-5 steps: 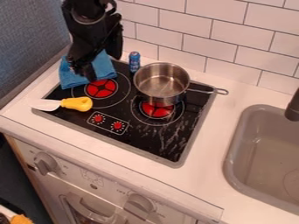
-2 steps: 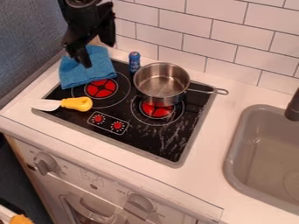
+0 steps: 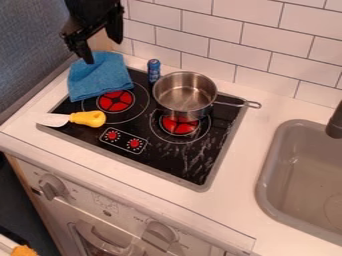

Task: Moved the blue cloth under the silver pot

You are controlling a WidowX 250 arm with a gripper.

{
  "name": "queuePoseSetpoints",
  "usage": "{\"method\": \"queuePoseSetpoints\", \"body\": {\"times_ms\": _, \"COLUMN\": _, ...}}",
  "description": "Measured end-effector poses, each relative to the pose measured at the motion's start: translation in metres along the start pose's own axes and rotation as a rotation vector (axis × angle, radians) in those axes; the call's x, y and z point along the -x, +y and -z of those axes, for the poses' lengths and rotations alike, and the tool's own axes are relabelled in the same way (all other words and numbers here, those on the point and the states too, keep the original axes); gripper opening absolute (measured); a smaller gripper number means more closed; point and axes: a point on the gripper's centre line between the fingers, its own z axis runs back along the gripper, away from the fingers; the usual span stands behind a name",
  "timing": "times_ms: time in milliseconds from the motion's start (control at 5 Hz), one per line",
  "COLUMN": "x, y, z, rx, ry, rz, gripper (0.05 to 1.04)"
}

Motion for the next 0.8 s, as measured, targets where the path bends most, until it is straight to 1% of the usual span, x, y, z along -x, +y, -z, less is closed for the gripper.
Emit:
{"method": "queuePoseSetpoints", "body": {"times_ms": 200, "x": -0.009, "y": -0.005, "z": 0.021, "rx": -0.023, "ry": 0.012, "rz": 0.008, "gripper": 1.001}}
{"method": "queuePoseSetpoints", "body": {"times_ms": 400, "x": -0.018, "y": -0.002, "z": 0.043, "rx": -0.058, "ry": 0.027, "rz": 0.011, "gripper": 1.001}}
{"method": "queuePoseSetpoints", "body": {"times_ms": 600, "x": -0.021, "y": 0.003, "z": 0.059, "rx": -0.072, "ry": 0.039, "rz": -0.001, "gripper": 1.001}}
{"method": "queuePoseSetpoints", "body": {"times_ms": 800, "x": -0.018, "y": 0.006, "z": 0.071, "rx": -0.084, "ry": 0.049, "rz": -0.002, "gripper": 1.001}}
